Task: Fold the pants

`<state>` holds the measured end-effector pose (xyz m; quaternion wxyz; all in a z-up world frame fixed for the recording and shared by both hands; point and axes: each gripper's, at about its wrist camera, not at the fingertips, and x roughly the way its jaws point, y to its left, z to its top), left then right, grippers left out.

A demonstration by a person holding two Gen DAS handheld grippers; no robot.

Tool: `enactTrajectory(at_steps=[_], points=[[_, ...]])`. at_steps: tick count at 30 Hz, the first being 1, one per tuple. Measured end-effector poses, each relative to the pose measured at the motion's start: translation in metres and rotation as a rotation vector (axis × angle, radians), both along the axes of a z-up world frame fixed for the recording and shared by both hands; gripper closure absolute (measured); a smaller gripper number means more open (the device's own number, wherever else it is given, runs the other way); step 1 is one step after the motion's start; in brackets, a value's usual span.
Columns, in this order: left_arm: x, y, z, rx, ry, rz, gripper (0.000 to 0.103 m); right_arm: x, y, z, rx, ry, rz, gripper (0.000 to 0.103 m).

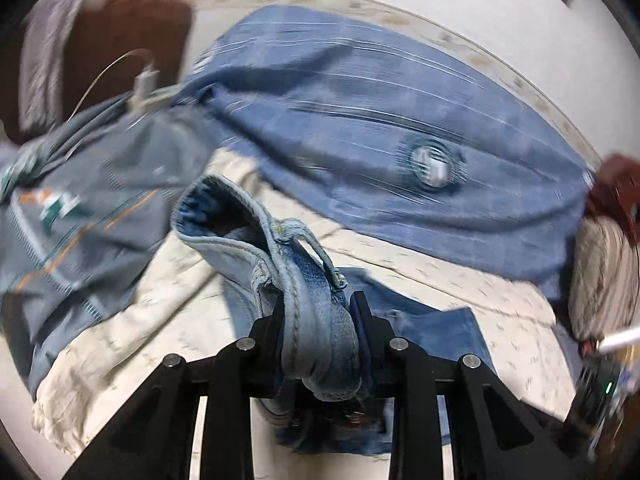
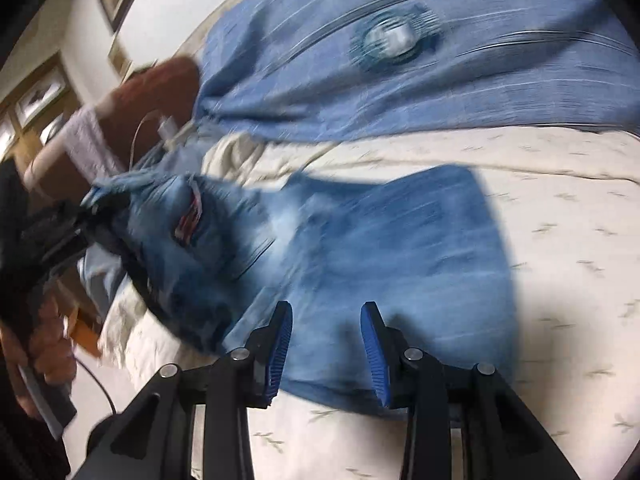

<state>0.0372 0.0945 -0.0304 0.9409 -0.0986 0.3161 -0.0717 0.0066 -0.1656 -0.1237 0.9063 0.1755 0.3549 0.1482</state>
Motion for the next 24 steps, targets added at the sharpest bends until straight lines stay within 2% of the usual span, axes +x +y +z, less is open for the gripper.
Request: enactTrajectory(at_steps=[4,8,10,12,15,16,18,19,22,24], points=[[-0.002,-0.044,0.003,0.048,-0.013,-0.104,0.075,-0.008,-0.044,0.007,0.057,-0.003,-0.121,0.064],[-0.006,-0.103,-0.007,0.118,-0.009,-0.238,0.081,-0.018,-0.083,0.013,0.117,-0.010,-0.224,0.064],[-0.008,-0.136,-0.021,0.156,0.014,-0.307,0.084,-0.022,-0.100,0.015,0.141,-0.012,-0.262,0.064],[-0.012,-0.167,-0.041,0.187,0.045,-0.386,0.095,-0.025,-0.114,0.015,0.168,-0.011,-0.278,0.064],[-0.020,-0.198,-0.071,0.258,0.112,-0.438,0.094,-0.026,-0.130,0.015,0.231,0.003,-0.274,0.062],[-0.023,-0.200,-0.076,0.262,0.119,-0.449,0.094,-0.027,-0.133,0.014,0.258,0.009,-0.265,0.063],[-0.034,-0.194,-0.070,0.221,0.105,-0.498,0.094,-0.028,-0.140,0.013,0.350,0.007,-0.231,0.048],[-0.038,-0.190,-0.064,0.212,0.095,-0.510,0.094,-0.027,-0.141,0.013,0.397,0.000,-0.211,0.046],[-0.058,-0.167,-0.036,0.210,0.000,-0.556,0.090,-0.021,-0.135,0.011,0.484,-0.002,-0.144,0.041],[-0.060,-0.154,-0.022,0.221,-0.046,-0.548,0.071,-0.014,-0.123,0.006,0.531,0.022,-0.097,0.039]])
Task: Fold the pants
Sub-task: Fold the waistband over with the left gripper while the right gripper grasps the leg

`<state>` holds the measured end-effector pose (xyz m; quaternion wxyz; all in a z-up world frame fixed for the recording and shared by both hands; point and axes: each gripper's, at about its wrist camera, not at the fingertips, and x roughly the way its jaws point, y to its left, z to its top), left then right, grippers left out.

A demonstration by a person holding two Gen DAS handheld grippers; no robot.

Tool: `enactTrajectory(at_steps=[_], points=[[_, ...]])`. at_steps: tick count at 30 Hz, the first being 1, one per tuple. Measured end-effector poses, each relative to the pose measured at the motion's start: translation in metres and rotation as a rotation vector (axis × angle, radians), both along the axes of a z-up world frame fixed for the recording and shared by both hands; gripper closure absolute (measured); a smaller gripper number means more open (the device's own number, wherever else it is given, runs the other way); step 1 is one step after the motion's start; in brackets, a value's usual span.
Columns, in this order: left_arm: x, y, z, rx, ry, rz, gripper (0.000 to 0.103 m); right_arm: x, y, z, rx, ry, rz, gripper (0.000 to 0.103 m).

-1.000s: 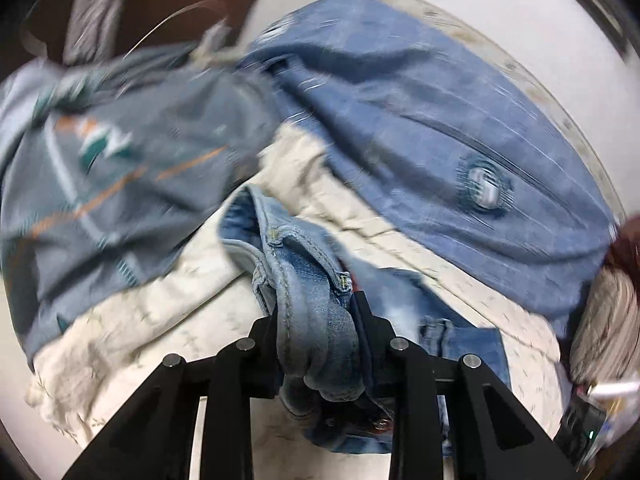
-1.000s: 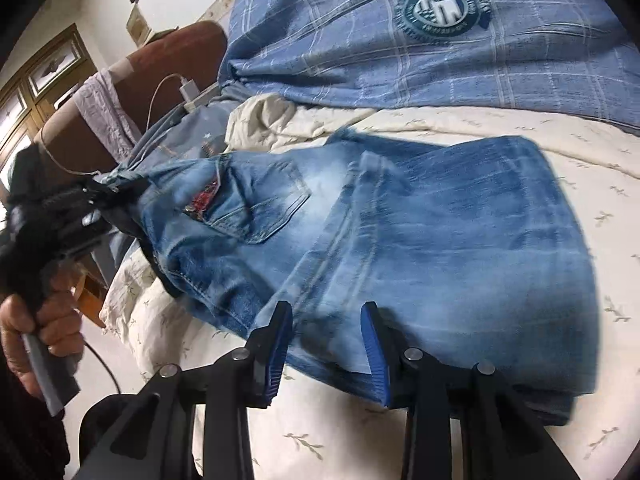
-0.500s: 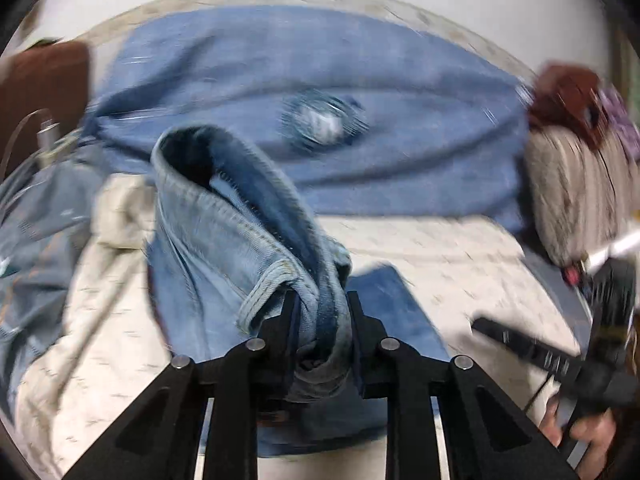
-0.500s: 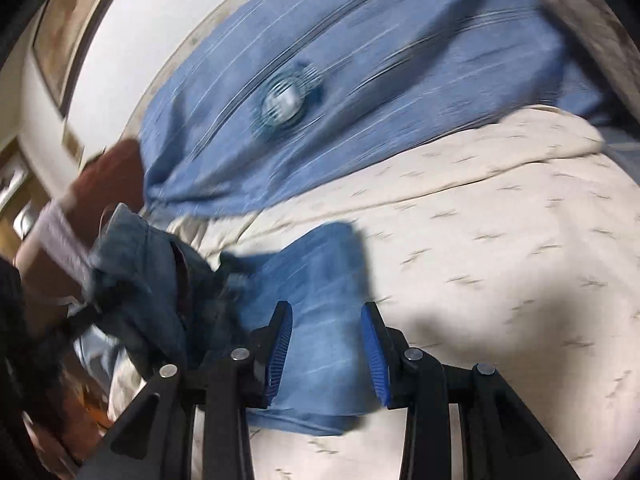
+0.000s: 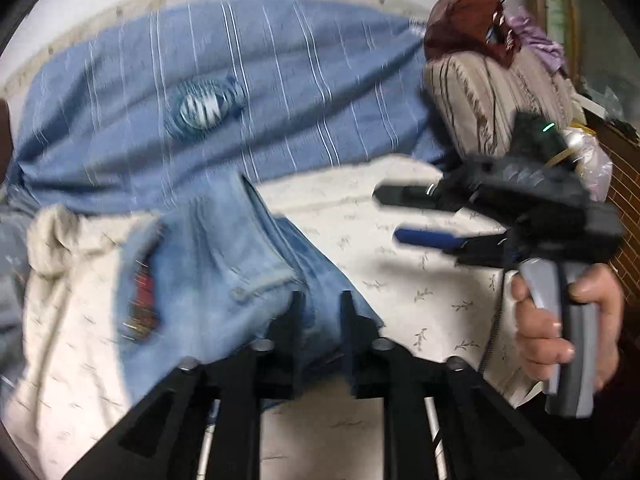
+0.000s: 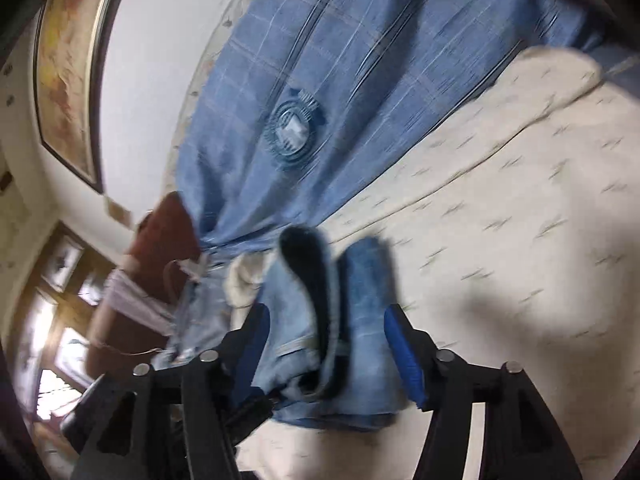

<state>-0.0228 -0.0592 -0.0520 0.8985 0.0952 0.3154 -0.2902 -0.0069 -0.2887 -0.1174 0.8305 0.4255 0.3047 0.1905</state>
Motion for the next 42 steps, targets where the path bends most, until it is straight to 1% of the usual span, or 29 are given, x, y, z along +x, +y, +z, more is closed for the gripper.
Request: enactTrajectory(at_steps=[1,2,4,6,8,10,11,13,14,15,16,17,19,20,21,23,24,26,28,31,34,36,38,39,40,41,42], points=[[0.000,0.012,0.006,0.001,-0.025,0.024,0.066,0.005,0.007,-0.003,0.012,0.012,0.025,0.039],[0.003,0.017,0.008,0.000,-0.033,0.038,0.062,0.010,0.016,-0.007,0.019,0.028,0.048,0.038],[0.013,0.038,0.008,0.004,-0.028,0.094,0.062,0.019,0.030,-0.013,0.025,0.055,0.079,0.038],[0.028,0.059,0.003,-0.008,0.021,0.156,0.062,0.028,0.043,-0.021,0.019,0.086,0.100,0.038],[0.043,0.076,-0.007,-0.010,0.071,0.214,0.062,0.038,0.053,-0.027,-0.018,0.112,0.099,0.037],[0.048,0.085,-0.014,-0.009,0.092,0.234,0.062,0.046,0.061,-0.032,-0.027,0.131,0.095,0.037],[0.053,0.089,-0.020,0.003,0.103,0.253,0.062,0.050,0.064,-0.036,-0.023,0.143,0.092,0.037],[0.059,0.093,-0.027,-0.002,0.131,0.254,0.062,0.056,0.069,-0.039,-0.009,0.151,0.096,0.037],[0.063,0.093,-0.035,-0.016,0.177,0.223,0.062,0.059,0.072,-0.039,-0.010,0.148,0.099,0.036],[0.064,0.090,-0.040,-0.016,0.202,0.210,0.062,0.062,0.076,-0.038,-0.026,0.144,0.100,0.035],[0.062,0.087,-0.044,-0.005,0.208,0.204,0.062,0.064,0.080,-0.036,-0.058,0.140,0.099,0.035],[0.059,0.084,-0.046,0.011,0.195,0.196,0.062,0.066,0.088,-0.034,-0.103,0.136,0.107,0.036],[0.054,0.079,-0.046,0.028,0.163,0.171,0.062,0.066,0.097,-0.027,-0.175,0.108,0.108,0.063],[0.053,0.077,-0.045,0.025,0.167,0.157,0.062,0.065,0.101,-0.022,-0.207,0.089,0.108,0.073],[0.052,0.074,-0.045,0.031,0.166,0.154,0.062,0.062,0.102,-0.016,-0.231,0.068,0.103,0.079],[0.052,0.071,-0.044,0.041,0.161,0.147,0.062,0.051,0.100,-0.001,-0.255,0.006,0.090,0.080],[0.051,0.071,-0.043,0.026,0.166,0.138,0.062,0.047,0.098,0.005,-0.255,-0.016,0.086,0.081],[0.055,0.071,-0.038,-0.014,0.180,0.120,0.062,0.036,0.093,0.018,-0.276,-0.063,0.074,0.082],[0.050,0.065,-0.034,-0.023,0.173,0.110,0.062,0.028,0.088,0.024,-0.302,-0.084,0.068,0.082],[0.042,0.051,-0.026,-0.029,0.158,0.077,0.062,0.018,0.073,0.025,-0.307,-0.080,0.040,0.082],[0.039,0.038,-0.029,-0.020,0.165,0.056,0.061,0.018,0.049,0.012,-0.282,-0.009,0.020,0.082],[0.042,0.031,-0.039,0.008,0.197,0.068,0.061,0.031,0.043,-0.008,-0.260,0.094,0.049,0.081],[0.047,0.027,-0.050,0.027,0.227,0.083,0.061,0.041,0.037,-0.030,-0.208,0.199,0.061,0.076],[0.046,0.026,-0.049,0.025,0.228,0.084,0.061,0.043,0.034,-0.035,-0.186,0.223,0.057,0.071],[0.044,0.026,-0.045,0.027,0.224,0.082,0.061,0.043,0.029,-0.036,-0.155,0.231,0.054,0.070],[0.044,0.026,-0.041,0.031,0.222,0.079,0.061,0.041,0.024,-0.034,-0.134,0.230,0.050,0.065],[0.043,0.027,-0.034,0.035,0.213,0.079,0.060,0.038,0.018,-0.028,-0.130,0.219,0.033,0.053]])
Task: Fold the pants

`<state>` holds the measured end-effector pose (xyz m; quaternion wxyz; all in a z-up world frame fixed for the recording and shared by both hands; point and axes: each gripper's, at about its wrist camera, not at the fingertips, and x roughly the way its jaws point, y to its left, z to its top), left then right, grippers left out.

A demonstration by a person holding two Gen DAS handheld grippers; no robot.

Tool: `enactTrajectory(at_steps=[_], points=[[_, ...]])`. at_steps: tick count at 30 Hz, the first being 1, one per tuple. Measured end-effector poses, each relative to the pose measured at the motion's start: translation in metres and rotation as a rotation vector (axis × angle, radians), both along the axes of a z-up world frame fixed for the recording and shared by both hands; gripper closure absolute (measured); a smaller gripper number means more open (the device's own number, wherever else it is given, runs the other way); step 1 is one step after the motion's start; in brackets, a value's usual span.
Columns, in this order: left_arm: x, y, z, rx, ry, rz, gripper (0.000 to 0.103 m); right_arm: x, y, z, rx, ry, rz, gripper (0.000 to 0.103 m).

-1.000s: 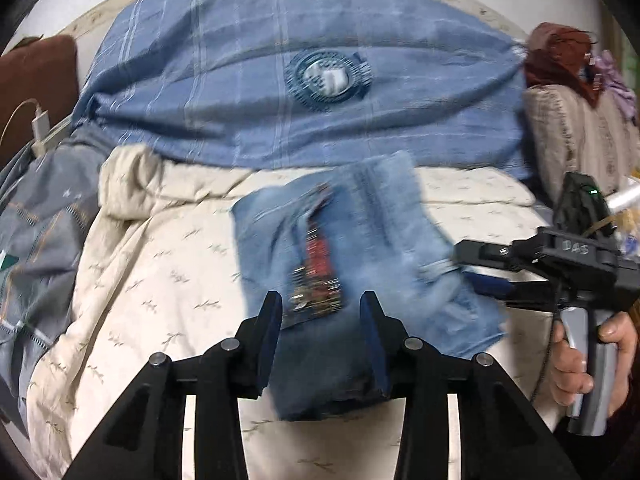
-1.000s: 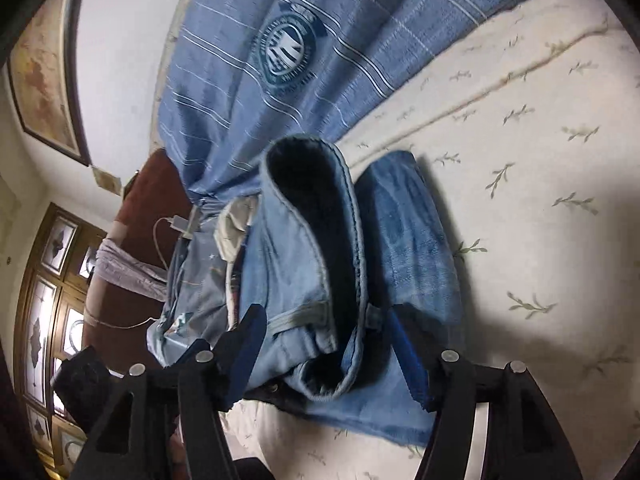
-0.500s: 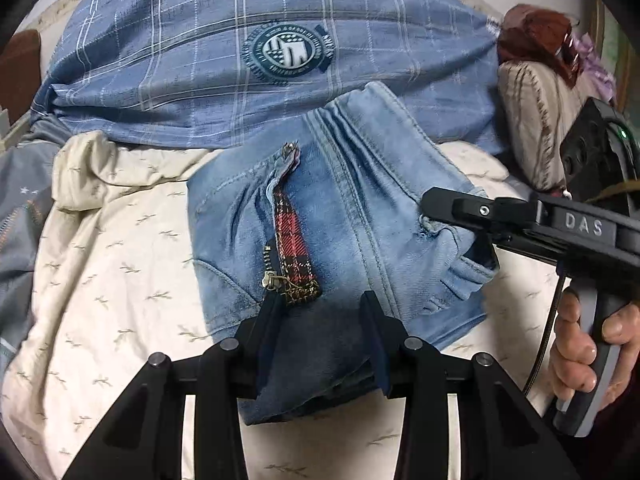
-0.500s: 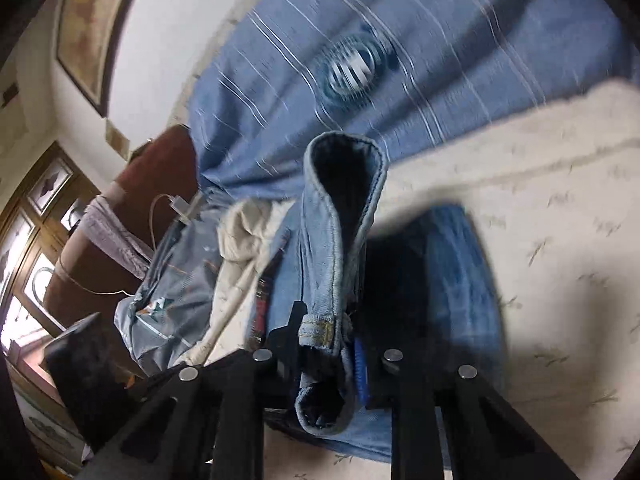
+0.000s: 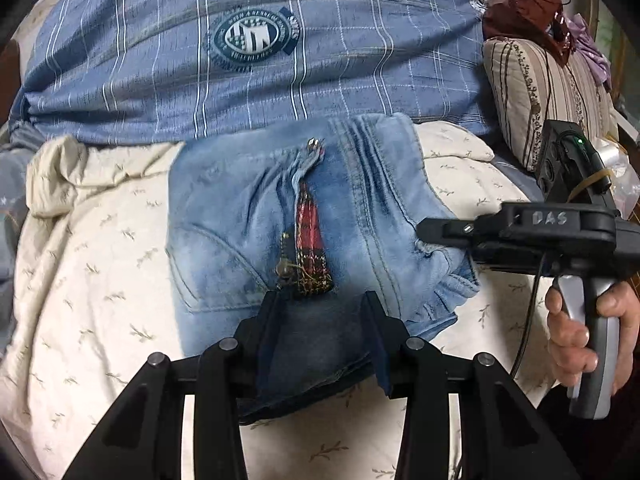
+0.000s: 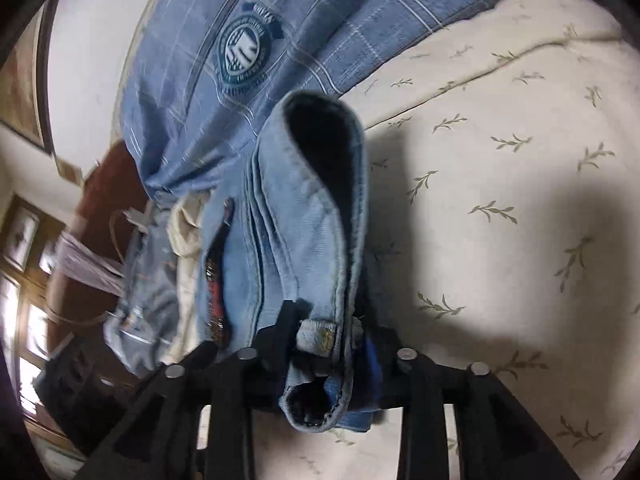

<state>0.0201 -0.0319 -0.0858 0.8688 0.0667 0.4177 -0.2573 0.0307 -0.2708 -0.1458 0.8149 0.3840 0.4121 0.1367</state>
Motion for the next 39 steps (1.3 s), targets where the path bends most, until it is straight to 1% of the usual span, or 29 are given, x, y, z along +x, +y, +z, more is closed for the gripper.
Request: enactTrajectory(at_steps=[1,2,4,5,6,8,10,11,14,16,17,20,21,24,25,26,28,31,33,34,37,39], points=[[0.000,0.002,0.007,-0.005,-0.013,0.001,0.059,-0.005,-0.006,0.008,-0.003,-0.036,-0.025,0.047],[-0.001,0.006,0.017,-0.016,-0.033,0.000,0.056,-0.012,-0.013,0.017,-0.007,-0.083,-0.054,0.044],[-0.001,0.014,0.035,-0.033,-0.085,0.009,0.046,-0.021,-0.024,0.032,-0.005,-0.159,-0.102,0.043],[0.002,0.018,0.045,-0.036,-0.121,0.027,0.039,-0.026,-0.029,0.039,-0.010,-0.201,-0.129,0.043],[0.006,0.021,0.052,-0.035,-0.147,0.046,0.037,-0.029,-0.031,0.047,-0.020,-0.249,-0.140,0.043],[0.021,0.022,0.058,-0.016,-0.166,0.089,0.037,-0.028,-0.029,0.059,-0.042,-0.315,-0.121,0.042],[0.041,0.020,0.058,-0.010,-0.155,0.118,0.037,-0.020,-0.019,0.070,-0.081,-0.367,-0.094,0.044],[0.054,0.017,0.056,0.002,-0.146,0.142,0.037,-0.014,-0.013,0.072,-0.092,-0.374,-0.081,0.045],[0.076,0.010,0.048,0.039,-0.131,0.179,0.037,0.014,-0.001,0.068,-0.076,-0.346,-0.036,0.056],[0.090,0.008,0.038,0.057,-0.109,0.216,0.038,0.032,-0.001,0.060,-0.055,-0.313,-0.027,0.058],[0.097,0.008,0.034,0.049,-0.091,0.226,0.038,0.039,-0.001,0.056,-0.044,-0.301,-0.022,0.060],[0.113,0.005,0.022,0.052,-0.067,0.255,0.039,0.051,0.001,0.048,-0.016,-0.291,-0.006,0.062],[0.118,0.004,0.018,0.062,-0.060,0.256,0.039,0.057,0.003,0.044,-0.016,-0.272,0.000,0.062],[0.131,-0.004,-0.004,0.121,-0.004,0.250,0.039,0.077,0.009,0.024,-0.050,-0.170,-0.002,0.061],[0.132,-0.005,-0.008,0.126,0.006,0.251,0.039,0.083,0.010,0.015,-0.054,-0.133,-0.005,0.061],[0.135,-0.006,-0.014,0.133,0.010,0.253,0.039,0.087,0.011,0.008,-0.061,-0.100,-0.011,0.064],[0.140,-0.013,-0.024,0.174,0.008,0.246,0.038,0.095,0.011,-0.004,-0.068,-0.057,-0.017,0.065],[0.148,-0.021,-0.034,0.230,0.016,0.236,0.034,0.101,0.012,-0.007,-0.111,-0.041,-0.011,0.065],[0.153,-0.023,-0.037,0.240,0.027,0.233,0.030,0.101,0.013,-0.006,-0.125,-0.042,-0.010,0.065],[0.155,-0.022,-0.037,0.239,0.035,0.232,0.029,0.099,0.014,-0.004,-0.127,-0.043,-0.009,0.065],[0.150,-0.013,-0.030,0.196,0.042,0.235,0.031,0.087,0.011,0.011,-0.112,-0.057,-0.016,0.063],[0.134,-0.001,-0.018,0.147,0.020,0.246,0.031,0.072,0.012,0.027,-0.120,-0.113,-0.006,0.063]])
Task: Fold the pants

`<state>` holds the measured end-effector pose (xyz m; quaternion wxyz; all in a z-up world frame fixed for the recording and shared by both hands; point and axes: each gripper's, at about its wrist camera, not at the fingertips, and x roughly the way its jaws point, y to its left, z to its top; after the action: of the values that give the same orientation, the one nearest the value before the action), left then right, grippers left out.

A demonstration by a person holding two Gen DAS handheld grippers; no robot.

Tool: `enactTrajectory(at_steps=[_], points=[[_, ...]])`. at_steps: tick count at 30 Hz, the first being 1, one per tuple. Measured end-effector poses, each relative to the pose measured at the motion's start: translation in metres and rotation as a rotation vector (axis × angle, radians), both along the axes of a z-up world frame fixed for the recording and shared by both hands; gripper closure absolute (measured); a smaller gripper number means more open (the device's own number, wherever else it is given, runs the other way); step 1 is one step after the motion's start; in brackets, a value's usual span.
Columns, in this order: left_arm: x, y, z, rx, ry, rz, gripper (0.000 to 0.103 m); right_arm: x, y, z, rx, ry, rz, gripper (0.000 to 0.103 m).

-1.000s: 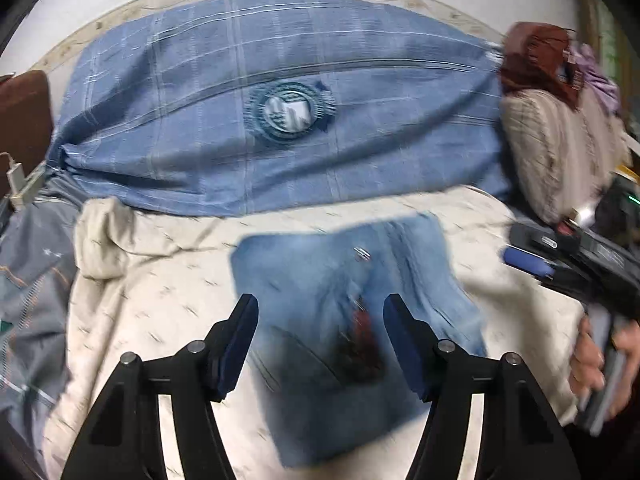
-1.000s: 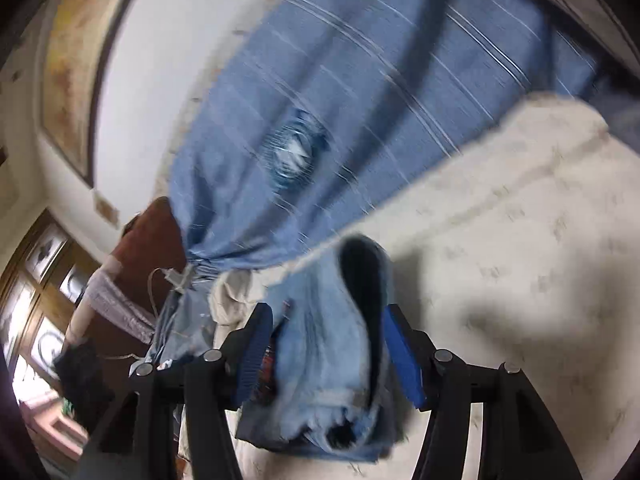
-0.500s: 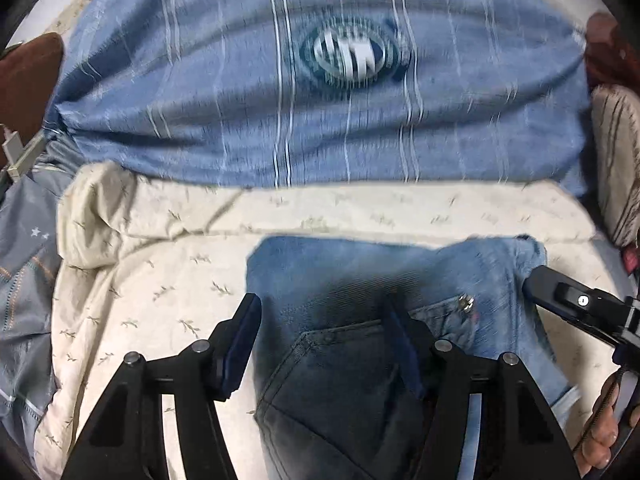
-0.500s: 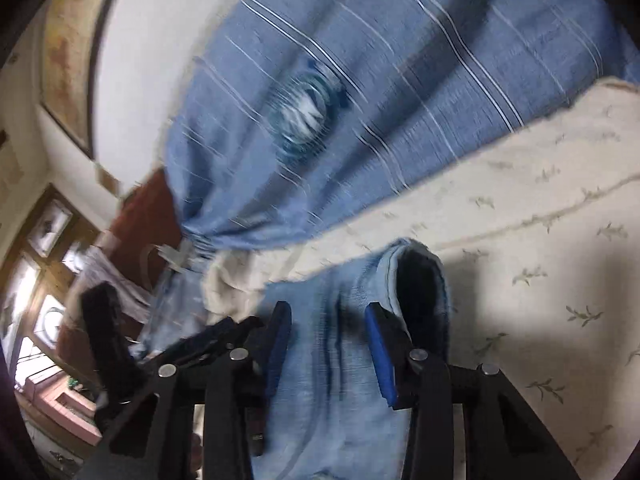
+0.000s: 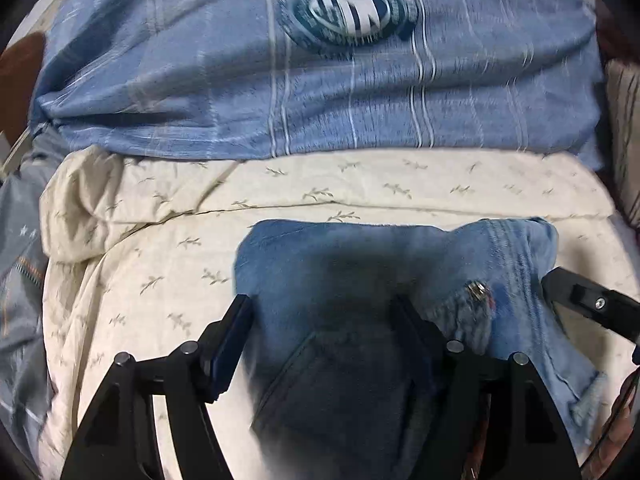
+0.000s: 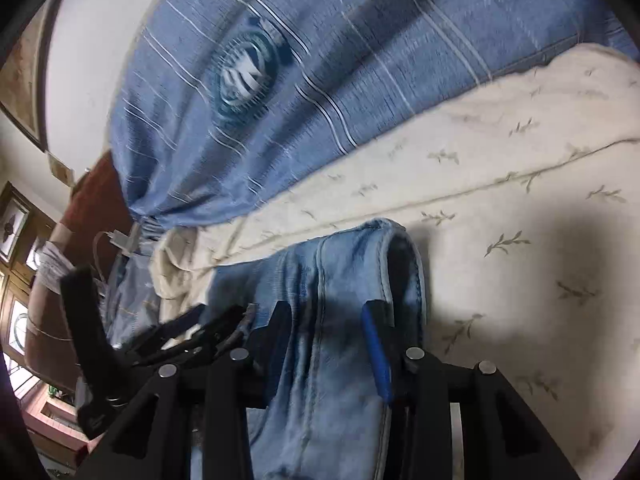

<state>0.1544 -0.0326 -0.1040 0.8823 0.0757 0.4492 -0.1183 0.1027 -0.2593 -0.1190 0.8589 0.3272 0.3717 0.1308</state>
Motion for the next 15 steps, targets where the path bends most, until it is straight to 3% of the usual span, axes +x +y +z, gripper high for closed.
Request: enactTrajectory(at_steps=[8,12,15], points=[[-0.090,0.029,0.020,0.023,-0.146,-0.021,0.031,-0.071,0.033,0.035,-0.144,-0.129,0.124,0.064],[-0.105,0.033,0.001,0.017,-0.095,-0.005,0.031,-0.082,0.047,0.028,-0.187,-0.109,0.145,0.064],[-0.110,0.035,-0.012,-0.006,-0.079,0.013,0.031,-0.083,0.060,0.017,-0.276,-0.070,0.143,0.063]])
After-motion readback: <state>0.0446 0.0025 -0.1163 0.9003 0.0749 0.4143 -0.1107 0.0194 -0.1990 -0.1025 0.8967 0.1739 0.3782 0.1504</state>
